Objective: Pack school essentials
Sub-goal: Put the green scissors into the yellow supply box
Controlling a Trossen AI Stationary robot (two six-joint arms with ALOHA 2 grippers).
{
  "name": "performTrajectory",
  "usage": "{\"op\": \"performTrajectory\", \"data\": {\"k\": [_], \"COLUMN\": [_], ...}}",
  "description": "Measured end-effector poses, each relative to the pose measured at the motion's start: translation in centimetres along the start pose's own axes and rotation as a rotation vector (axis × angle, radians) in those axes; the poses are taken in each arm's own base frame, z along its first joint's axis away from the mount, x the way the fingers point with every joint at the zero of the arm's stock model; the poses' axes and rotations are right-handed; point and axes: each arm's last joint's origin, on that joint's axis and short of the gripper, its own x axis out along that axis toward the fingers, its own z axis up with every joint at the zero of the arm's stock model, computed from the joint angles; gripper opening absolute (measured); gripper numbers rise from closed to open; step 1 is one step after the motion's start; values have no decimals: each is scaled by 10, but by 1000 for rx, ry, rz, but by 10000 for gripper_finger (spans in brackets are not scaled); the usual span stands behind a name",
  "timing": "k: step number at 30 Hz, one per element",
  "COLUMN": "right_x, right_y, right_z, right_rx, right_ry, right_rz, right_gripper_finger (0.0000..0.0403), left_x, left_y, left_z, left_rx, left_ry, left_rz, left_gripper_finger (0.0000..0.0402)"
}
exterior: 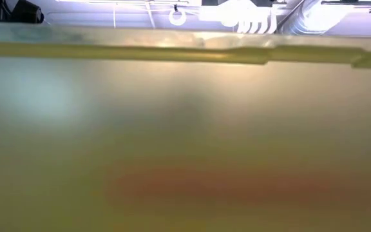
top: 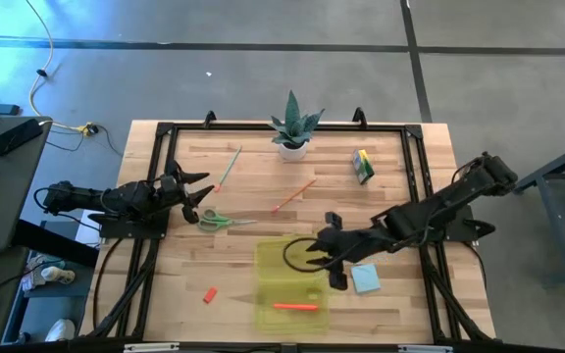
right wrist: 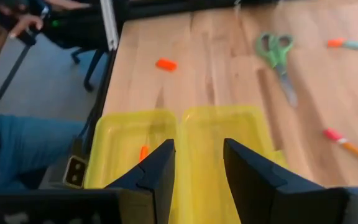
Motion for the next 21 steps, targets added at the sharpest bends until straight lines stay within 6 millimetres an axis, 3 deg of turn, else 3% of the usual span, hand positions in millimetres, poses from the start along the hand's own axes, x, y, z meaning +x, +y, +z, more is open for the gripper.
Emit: {"op": "performTrajectory", "data": {"k": [9, 15, 21], "right_x": [-32, -35, -36], "right_y": [-11, -17, -25], "right_z": [5, -7, -20], "right_rx": [-32, -51, -25], "right_ry": [-42, 77, 183], "right_rz": [-100, -164, -284], "right_gripper_finger": [128, 128, 128], "left_x": [0, -1, -5], "left_y": [0, 1, 6], "left_z": [5, 13, 37], "left_rx": [-19, 4, 1], "left_ry": [-43, -115, -155], "left_rz": [2, -3, 3], "left_gripper_finger": [197, 197, 197]}}
